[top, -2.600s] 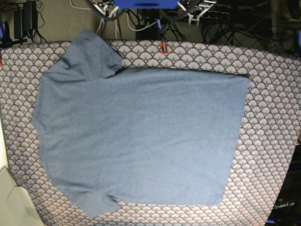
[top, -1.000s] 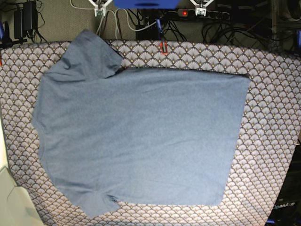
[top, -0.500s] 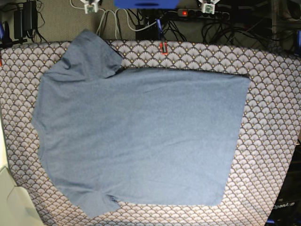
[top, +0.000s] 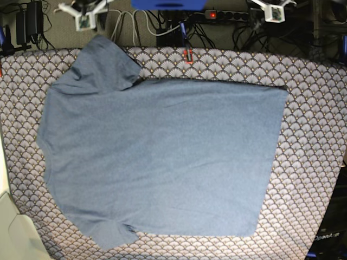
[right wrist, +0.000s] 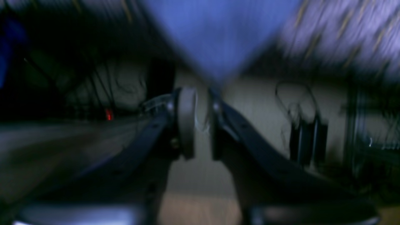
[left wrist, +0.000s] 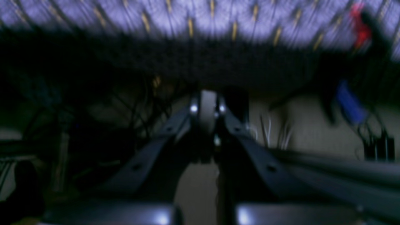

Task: Fold the T-shirt properly
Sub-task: 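Move the right gripper down to the shirt's shoulder corner, then move the left gripper to the opposite shoulder edge and grasp it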

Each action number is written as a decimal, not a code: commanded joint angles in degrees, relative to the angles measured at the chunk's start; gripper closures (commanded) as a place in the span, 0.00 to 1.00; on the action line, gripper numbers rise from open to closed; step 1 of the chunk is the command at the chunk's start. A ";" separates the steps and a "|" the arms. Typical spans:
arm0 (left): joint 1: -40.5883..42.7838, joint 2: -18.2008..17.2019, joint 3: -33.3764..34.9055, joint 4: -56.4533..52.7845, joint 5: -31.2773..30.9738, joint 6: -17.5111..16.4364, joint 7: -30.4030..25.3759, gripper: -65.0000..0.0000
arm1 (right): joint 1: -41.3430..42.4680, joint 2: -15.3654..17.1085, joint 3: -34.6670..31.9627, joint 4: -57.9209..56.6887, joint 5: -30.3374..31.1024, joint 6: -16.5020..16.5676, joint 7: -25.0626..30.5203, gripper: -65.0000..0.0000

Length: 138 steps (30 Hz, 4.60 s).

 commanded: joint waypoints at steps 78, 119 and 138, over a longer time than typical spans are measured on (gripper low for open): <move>-10.49 1.02 -12.10 5.41 -0.10 -0.16 8.67 0.57 | 24.23 -5.86 22.74 -8.83 5.09 25.66 -20.05 1.00; -29.66 5.07 -17.99 -8.57 -0.10 -0.51 9.02 0.41 | 23.79 -5.42 22.83 -4.52 5.09 25.66 -19.87 1.00; -36.25 4.63 -17.82 -20.08 0.33 -0.60 9.02 0.41 | 23.79 -5.42 22.66 -4.52 4.82 25.66 -20.14 1.00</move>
